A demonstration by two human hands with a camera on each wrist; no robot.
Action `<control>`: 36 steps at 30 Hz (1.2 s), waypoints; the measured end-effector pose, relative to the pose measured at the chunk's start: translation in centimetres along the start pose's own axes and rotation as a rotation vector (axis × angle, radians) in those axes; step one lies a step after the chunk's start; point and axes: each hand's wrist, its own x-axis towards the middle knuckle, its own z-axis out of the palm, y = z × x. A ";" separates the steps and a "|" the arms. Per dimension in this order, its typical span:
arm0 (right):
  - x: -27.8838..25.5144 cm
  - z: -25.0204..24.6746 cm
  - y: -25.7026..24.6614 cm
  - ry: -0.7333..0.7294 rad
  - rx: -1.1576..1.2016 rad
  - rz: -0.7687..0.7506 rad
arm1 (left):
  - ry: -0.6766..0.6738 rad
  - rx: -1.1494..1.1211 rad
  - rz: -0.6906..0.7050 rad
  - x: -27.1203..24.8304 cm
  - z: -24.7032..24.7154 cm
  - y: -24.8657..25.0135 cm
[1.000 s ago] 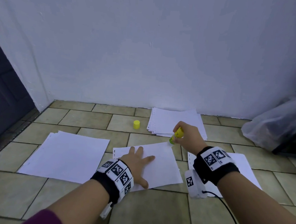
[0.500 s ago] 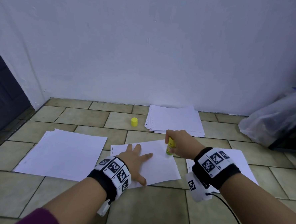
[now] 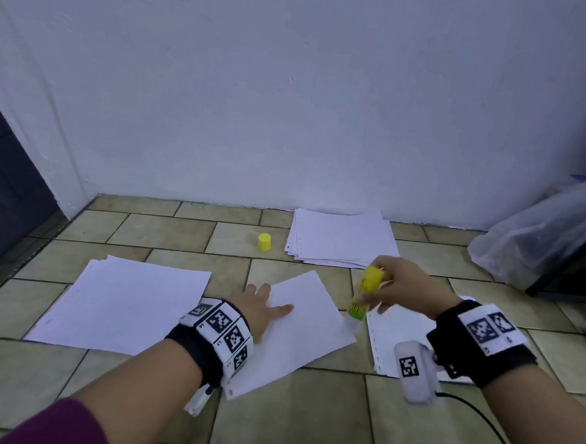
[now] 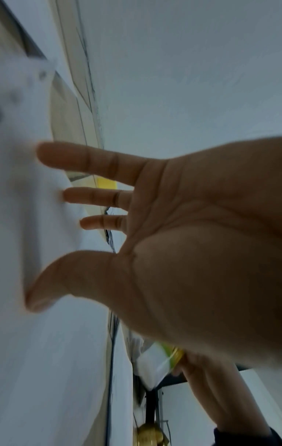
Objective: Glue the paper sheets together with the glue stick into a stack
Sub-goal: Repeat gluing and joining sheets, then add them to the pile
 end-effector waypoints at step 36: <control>3.0 5.9 -3.0 -0.070 -0.574 -0.133 | 0.135 -0.276 0.011 -0.3 1.1 -0.7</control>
